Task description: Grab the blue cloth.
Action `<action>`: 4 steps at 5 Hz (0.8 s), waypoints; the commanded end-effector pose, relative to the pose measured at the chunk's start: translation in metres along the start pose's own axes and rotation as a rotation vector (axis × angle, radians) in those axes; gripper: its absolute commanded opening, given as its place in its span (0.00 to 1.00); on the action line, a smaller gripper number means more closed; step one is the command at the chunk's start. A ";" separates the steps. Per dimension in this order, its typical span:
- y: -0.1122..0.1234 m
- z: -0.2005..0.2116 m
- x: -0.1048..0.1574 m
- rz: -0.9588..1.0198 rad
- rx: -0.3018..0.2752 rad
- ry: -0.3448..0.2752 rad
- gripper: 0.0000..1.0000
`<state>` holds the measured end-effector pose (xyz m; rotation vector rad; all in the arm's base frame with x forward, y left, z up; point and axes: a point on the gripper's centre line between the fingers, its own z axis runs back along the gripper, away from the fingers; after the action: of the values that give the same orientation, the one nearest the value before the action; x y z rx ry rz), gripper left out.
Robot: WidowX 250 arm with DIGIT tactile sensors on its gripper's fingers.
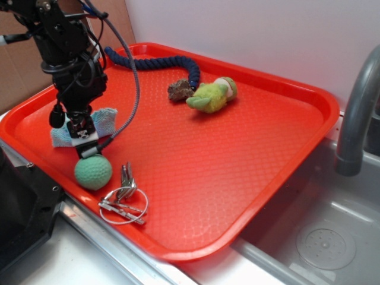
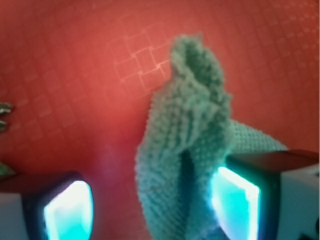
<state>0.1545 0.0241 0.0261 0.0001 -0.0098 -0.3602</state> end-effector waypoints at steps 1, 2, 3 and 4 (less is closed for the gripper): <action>0.033 -0.003 -0.008 0.166 0.092 0.051 1.00; 0.032 -0.008 -0.006 0.164 0.107 0.086 0.00; 0.032 -0.007 -0.006 0.165 0.081 0.068 0.00; 0.031 -0.002 -0.007 0.173 0.061 0.052 0.00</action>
<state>0.1549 0.0498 0.0192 0.0573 0.0606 -0.1867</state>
